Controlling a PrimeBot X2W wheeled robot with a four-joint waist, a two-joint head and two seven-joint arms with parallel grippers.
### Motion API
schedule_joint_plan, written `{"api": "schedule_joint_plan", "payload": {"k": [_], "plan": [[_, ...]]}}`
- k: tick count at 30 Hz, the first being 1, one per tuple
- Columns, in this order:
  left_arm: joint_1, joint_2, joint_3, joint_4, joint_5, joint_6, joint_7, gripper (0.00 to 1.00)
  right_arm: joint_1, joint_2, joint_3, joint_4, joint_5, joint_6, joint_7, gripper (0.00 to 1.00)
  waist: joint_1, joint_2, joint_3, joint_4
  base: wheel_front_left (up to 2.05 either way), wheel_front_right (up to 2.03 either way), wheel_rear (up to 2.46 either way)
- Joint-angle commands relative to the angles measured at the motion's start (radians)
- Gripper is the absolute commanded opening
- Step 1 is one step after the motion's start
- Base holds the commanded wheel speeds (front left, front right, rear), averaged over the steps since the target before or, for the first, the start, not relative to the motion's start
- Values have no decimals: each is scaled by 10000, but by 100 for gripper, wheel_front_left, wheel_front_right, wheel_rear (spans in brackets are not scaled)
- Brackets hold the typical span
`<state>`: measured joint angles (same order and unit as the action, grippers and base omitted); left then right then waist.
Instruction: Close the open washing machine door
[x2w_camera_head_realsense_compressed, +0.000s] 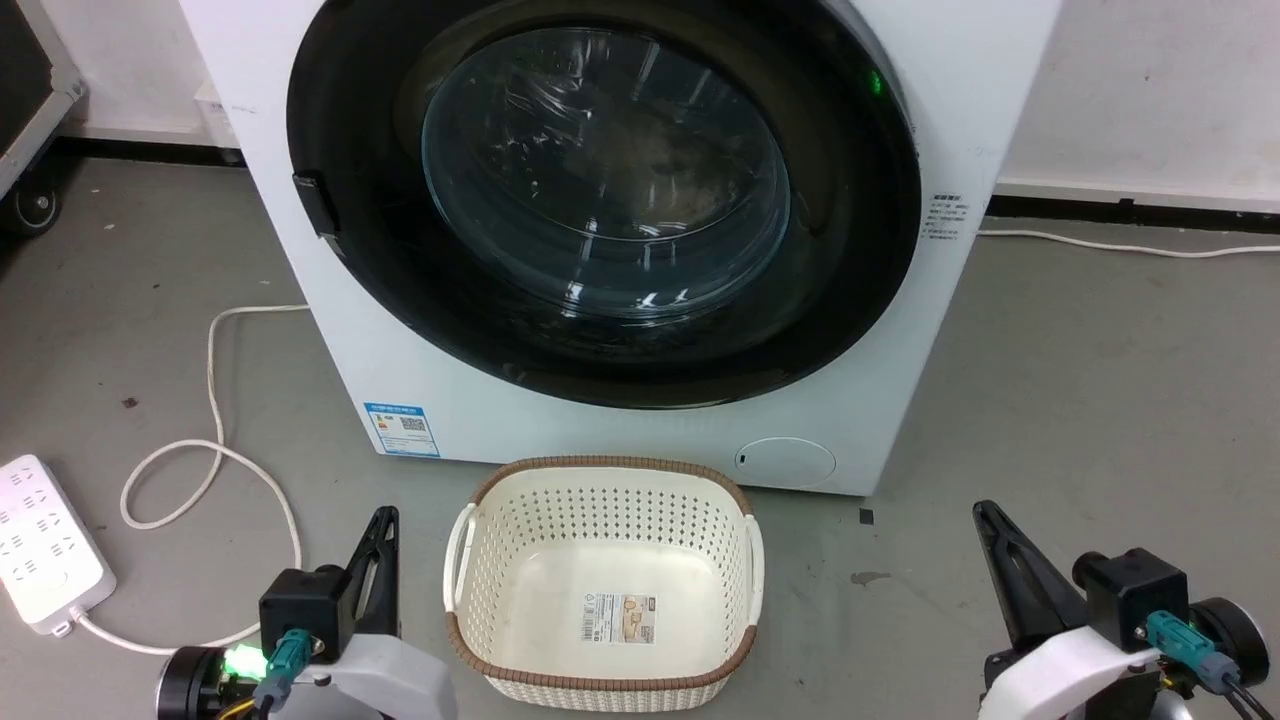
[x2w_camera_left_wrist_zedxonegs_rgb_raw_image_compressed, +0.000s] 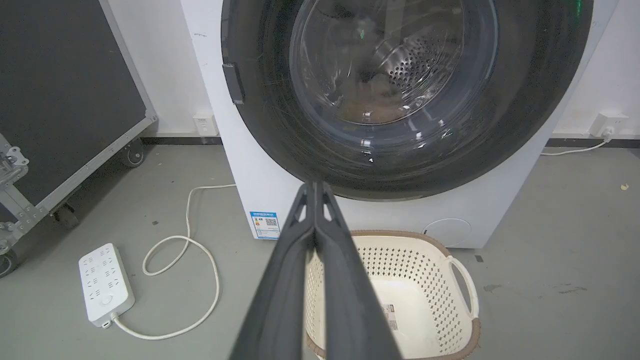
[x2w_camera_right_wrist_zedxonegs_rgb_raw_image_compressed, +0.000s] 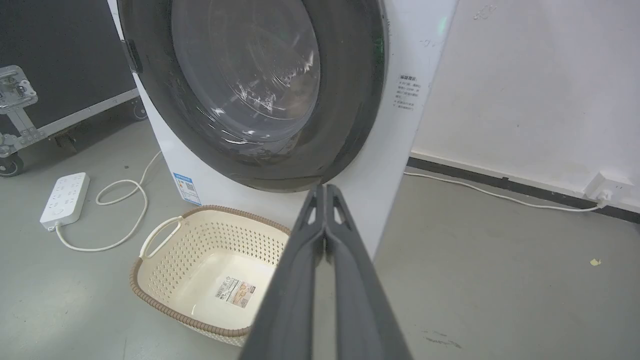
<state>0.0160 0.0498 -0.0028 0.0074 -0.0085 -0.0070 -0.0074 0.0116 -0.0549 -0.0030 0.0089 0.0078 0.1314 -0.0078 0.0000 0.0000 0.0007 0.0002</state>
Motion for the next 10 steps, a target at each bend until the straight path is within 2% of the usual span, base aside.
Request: {"api": "schedule_joint_plan", "payload": {"k": [1, 10], "plan": [[-160, 5, 28, -74, 85, 70, 73, 0, -116, 47, 30, -89, -78, -7, 77, 0, 0, 0, -7, -2, 0, 0, 0], [-160, 5, 28, -74, 85, 70, 74, 0, -116, 47, 30, -89, -78, -7, 78, 0, 0, 0, -7, -2, 0, 0, 0]]}}
